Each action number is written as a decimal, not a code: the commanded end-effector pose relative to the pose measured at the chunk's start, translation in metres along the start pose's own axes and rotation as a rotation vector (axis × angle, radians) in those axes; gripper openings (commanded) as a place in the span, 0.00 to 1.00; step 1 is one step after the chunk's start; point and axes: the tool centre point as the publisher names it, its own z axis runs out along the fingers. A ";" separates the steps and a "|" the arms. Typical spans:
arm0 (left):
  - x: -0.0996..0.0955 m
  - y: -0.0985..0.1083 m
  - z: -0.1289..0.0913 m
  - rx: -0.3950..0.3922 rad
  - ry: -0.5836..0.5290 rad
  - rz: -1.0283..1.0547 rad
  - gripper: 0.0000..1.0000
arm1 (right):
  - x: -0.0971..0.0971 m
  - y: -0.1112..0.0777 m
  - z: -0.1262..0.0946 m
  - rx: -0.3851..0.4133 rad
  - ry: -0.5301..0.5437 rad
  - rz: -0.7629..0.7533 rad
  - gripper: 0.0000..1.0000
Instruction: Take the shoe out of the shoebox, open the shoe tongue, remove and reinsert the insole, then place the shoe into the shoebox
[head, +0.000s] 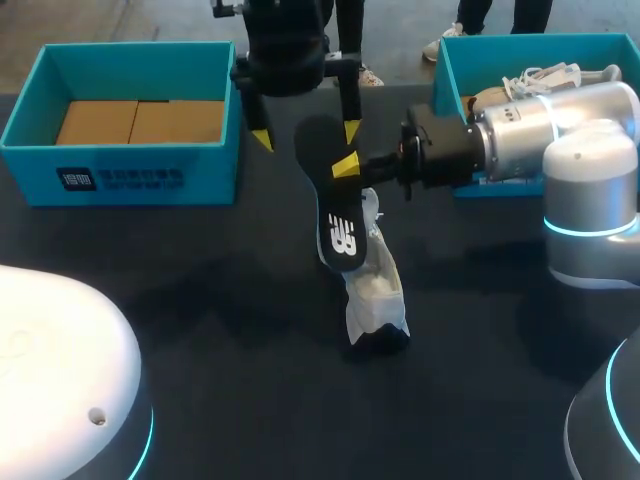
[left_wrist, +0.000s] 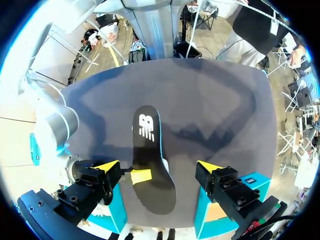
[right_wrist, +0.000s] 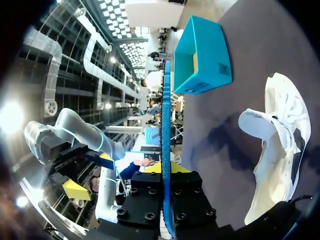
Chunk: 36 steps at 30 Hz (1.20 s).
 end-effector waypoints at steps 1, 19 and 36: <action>0.003 0.001 0.002 -0.015 -0.018 -0.003 1.00 | 0.001 -0.001 0.001 -0.003 -0.002 0.000 0.00; 0.015 0.010 0.017 -0.114 -0.361 -0.041 1.00 | 0.001 -0.002 0.000 -0.009 -0.006 0.003 0.00; 0.018 0.021 0.025 -0.142 -0.762 -0.024 1.00 | 0.004 -0.007 -0.009 -0.031 -0.009 0.010 0.00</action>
